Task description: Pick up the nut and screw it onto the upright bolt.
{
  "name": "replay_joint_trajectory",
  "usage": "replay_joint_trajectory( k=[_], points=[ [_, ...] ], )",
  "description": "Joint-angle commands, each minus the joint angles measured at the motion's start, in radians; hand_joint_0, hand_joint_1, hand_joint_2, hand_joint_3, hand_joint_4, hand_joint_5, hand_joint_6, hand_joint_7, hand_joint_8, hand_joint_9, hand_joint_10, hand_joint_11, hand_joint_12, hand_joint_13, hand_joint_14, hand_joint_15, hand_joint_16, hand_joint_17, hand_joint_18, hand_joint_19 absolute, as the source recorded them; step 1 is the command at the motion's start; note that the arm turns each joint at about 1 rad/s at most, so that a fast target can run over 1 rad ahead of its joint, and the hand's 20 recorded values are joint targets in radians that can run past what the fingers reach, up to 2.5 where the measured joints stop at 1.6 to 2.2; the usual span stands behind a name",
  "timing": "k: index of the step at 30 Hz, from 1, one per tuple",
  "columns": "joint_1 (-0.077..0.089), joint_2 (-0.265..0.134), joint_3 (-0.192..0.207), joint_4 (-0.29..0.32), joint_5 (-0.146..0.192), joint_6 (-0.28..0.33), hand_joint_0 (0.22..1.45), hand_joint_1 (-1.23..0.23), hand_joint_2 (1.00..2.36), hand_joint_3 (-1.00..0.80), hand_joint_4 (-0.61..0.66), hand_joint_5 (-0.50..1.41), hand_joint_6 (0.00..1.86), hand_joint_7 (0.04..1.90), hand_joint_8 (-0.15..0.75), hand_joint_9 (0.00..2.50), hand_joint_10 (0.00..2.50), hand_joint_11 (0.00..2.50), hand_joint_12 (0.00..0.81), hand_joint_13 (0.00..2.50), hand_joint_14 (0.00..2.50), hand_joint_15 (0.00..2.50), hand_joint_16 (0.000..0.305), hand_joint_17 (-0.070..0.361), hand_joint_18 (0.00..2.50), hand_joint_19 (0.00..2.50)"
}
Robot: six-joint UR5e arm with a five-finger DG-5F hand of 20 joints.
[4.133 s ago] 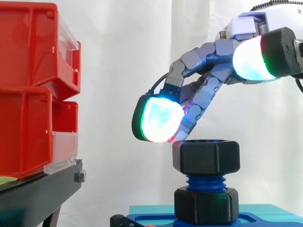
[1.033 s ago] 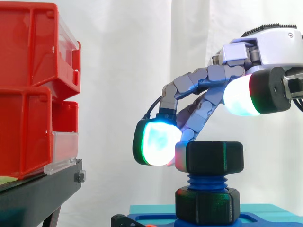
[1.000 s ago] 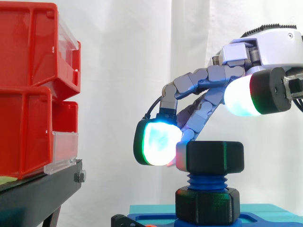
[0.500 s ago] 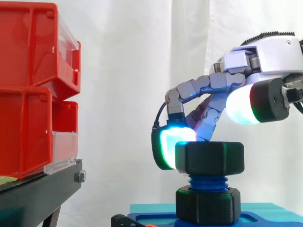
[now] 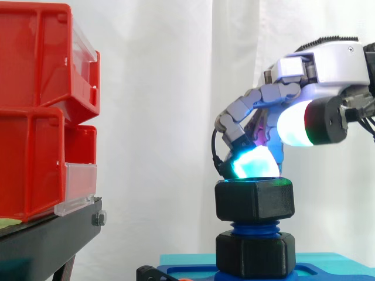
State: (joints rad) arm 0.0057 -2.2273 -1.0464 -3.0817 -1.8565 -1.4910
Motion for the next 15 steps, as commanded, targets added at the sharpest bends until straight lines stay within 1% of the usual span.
replay_joint_trajectory(
  k=[1,3,4,7,8,9,10,12,15],
  points=[
    [-0.006,0.000,0.037,-0.037,-0.004,-0.015,0.53,-0.28,1.00,-0.50,0.19,0.00,0.50,1.32,0.265,1.25,0.00,0.00,0.158,1.01,0.00,0.00,0.015,0.034,0.77,0.15],
    [-0.006,0.000,0.049,-0.051,-0.004,-0.022,0.52,-0.28,1.00,-0.50,0.21,-0.01,0.50,1.24,0.266,1.22,0.00,0.00,0.161,0.99,0.00,0.00,0.016,0.036,0.77,0.15],
    [-0.006,0.000,0.055,-0.057,-0.004,-0.025,0.52,-0.28,1.00,-0.50,0.22,-0.03,0.50,1.17,0.261,1.19,0.00,0.00,0.165,0.99,0.00,0.00,0.016,0.037,0.76,0.14],
    [-0.004,0.000,0.057,-0.048,-0.004,-0.026,0.52,-0.27,1.00,-0.50,0.24,-0.06,0.50,0.96,0.259,1.15,0.00,0.00,0.170,0.97,0.00,0.00,0.018,0.040,0.74,0.14],
    [-0.003,-0.002,0.057,-0.045,-0.004,-0.025,0.52,-0.27,1.00,-0.50,0.22,-0.07,0.50,0.89,0.256,1.15,0.00,0.00,0.171,0.96,0.00,0.00,0.018,0.041,0.72,0.14],
    [0.000,-0.002,0.057,-0.037,-0.003,-0.025,0.52,-0.27,1.00,-0.50,0.21,-0.07,0.50,0.86,0.256,1.15,0.00,0.00,0.171,0.96,0.00,0.00,0.019,0.042,0.72,0.14],
    [0.000,-0.002,0.055,-0.032,-0.001,-0.025,0.51,-0.26,1.00,-0.50,0.20,-0.08,0.50,0.79,0.243,1.13,0.00,0.00,0.170,0.95,0.00,0.00,0.019,0.043,0.72,0.14],
    [0.008,-0.002,0.051,-0.018,0.000,-0.020,0.51,-0.26,1.00,-0.50,0.20,-0.08,0.50,0.74,0.239,1.13,0.00,0.00,0.169,0.94,0.00,0.00,0.019,0.043,0.71,0.14],
    [0.014,-0.002,0.039,-0.002,0.006,-0.009,0.51,-0.25,1.00,-0.50,0.19,-0.09,0.50,0.67,0.225,1.09,0.00,0.00,0.170,0.92,0.00,0.00,0.020,0.045,0.67,0.13]
  ],
)
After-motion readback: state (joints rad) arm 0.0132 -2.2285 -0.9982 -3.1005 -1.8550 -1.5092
